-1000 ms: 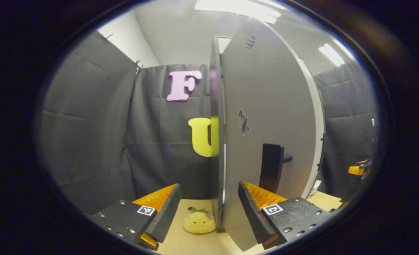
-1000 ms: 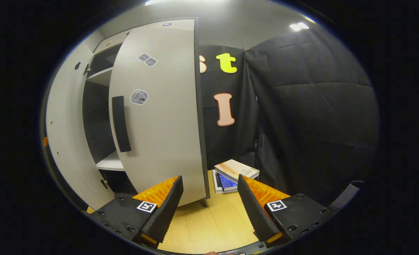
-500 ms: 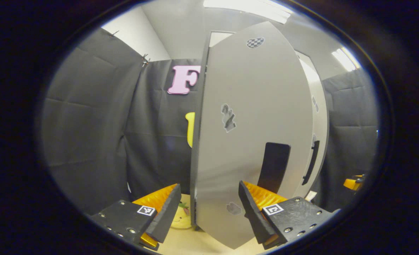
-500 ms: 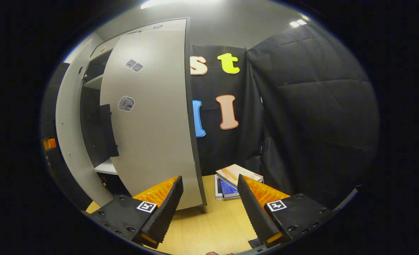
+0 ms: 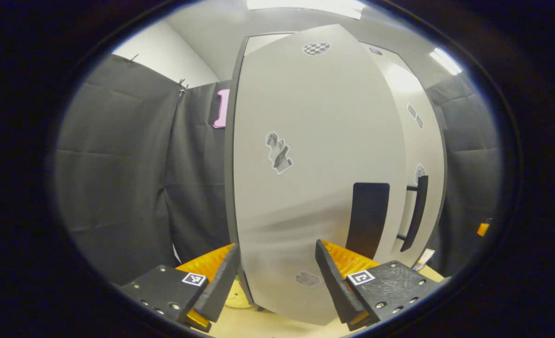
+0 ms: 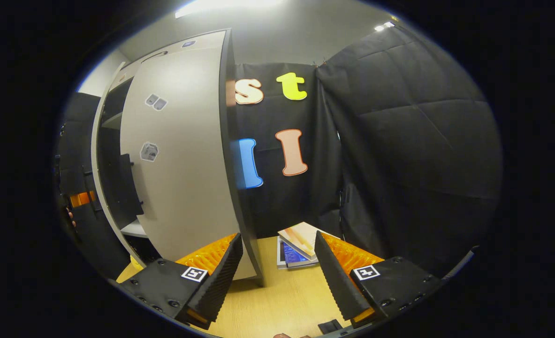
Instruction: Grab one shoe with the right hand and put it into the shoe cabinet, grab the other shoe with the left hand and put it into the shoe cabinet; then close the right door with the right hand and the left door with the left hand.
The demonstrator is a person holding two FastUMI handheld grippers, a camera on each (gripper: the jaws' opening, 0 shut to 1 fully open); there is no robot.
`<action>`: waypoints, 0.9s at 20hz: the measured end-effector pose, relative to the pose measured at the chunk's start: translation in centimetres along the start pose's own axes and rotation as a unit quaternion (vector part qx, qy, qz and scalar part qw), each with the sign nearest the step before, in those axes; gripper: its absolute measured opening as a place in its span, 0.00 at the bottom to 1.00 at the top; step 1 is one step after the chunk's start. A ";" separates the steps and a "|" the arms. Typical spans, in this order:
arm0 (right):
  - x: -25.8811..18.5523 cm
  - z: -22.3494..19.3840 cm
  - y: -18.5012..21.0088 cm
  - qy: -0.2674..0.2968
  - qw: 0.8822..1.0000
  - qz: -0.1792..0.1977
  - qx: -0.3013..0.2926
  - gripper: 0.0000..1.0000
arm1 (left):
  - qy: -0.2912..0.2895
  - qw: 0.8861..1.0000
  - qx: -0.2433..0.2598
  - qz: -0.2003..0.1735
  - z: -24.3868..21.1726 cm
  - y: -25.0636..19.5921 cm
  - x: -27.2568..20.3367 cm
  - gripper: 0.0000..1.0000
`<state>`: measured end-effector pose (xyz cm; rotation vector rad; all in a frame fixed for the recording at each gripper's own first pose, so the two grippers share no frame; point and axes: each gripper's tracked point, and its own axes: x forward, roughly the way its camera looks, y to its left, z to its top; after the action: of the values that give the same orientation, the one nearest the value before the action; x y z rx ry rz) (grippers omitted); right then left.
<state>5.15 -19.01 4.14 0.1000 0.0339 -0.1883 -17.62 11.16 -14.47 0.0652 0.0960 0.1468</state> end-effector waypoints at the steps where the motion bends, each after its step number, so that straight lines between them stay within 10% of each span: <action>1: 0.1 0.2 -0.2 -0.002 1.000 -0.001 0.005 0.96 | 0.000 1.000 -0.005 -0.004 0.0 -0.2 -0.2 0.93; 18: -0.5 4.9 8.0 -0.052 0.998 0.039 0.003 0.97 | -0.052 0.997 -0.056 -0.022 1.5 4.9 -9.1 0.93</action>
<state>6.25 -11.57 9.82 0.0966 -0.0746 -0.1159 -27.08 14.60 -11.80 -0.0402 -0.0148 0.1053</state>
